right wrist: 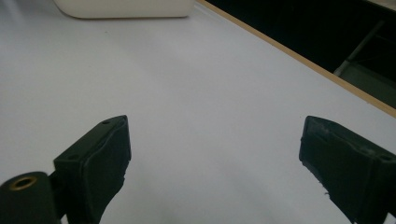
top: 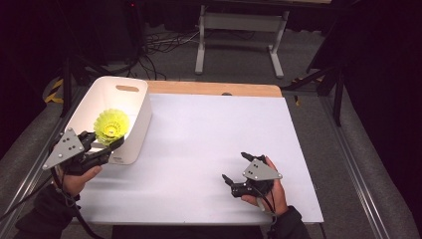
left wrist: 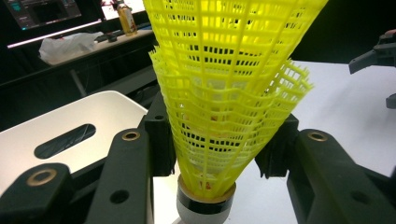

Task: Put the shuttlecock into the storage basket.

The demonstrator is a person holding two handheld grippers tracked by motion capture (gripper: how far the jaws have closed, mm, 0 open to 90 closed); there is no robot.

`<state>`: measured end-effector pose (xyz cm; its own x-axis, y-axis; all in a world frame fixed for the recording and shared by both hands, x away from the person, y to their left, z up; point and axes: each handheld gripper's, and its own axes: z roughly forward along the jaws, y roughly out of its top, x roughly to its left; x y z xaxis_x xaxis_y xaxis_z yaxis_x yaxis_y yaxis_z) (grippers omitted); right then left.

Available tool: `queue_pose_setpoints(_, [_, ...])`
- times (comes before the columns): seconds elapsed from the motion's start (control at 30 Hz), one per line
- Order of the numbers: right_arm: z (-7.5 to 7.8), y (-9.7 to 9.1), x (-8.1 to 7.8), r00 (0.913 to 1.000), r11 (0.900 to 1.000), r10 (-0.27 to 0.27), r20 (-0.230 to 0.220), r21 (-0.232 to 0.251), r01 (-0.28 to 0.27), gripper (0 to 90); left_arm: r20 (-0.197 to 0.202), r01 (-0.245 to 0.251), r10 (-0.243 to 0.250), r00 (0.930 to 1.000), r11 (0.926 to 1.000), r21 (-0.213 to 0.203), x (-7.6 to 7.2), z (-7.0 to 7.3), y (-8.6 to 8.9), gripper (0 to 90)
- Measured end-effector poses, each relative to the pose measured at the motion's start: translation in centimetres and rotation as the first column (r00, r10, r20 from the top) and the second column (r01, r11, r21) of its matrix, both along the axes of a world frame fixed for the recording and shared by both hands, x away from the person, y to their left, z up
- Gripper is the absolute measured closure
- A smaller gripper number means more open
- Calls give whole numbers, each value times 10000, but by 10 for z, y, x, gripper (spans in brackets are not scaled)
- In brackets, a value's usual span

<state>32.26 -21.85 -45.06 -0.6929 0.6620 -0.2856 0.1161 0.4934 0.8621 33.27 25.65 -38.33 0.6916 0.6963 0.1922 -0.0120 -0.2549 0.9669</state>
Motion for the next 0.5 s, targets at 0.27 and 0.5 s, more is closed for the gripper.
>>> queue_pose_setpoints(0.27, [-1, 1, 1, 10000, 10000, -5, -61, -47, 5, 97, -158, -171, 172, 9997, 9998, 52, 5, -1, 8, 566])
queue_pose_setpoints(0.5, [-1, 2, 1, 9999, 10000, 8, -114, -56, -8, 98, -164, -187, 188, 9997, 9998, 34, 9, 5, 10, 566])
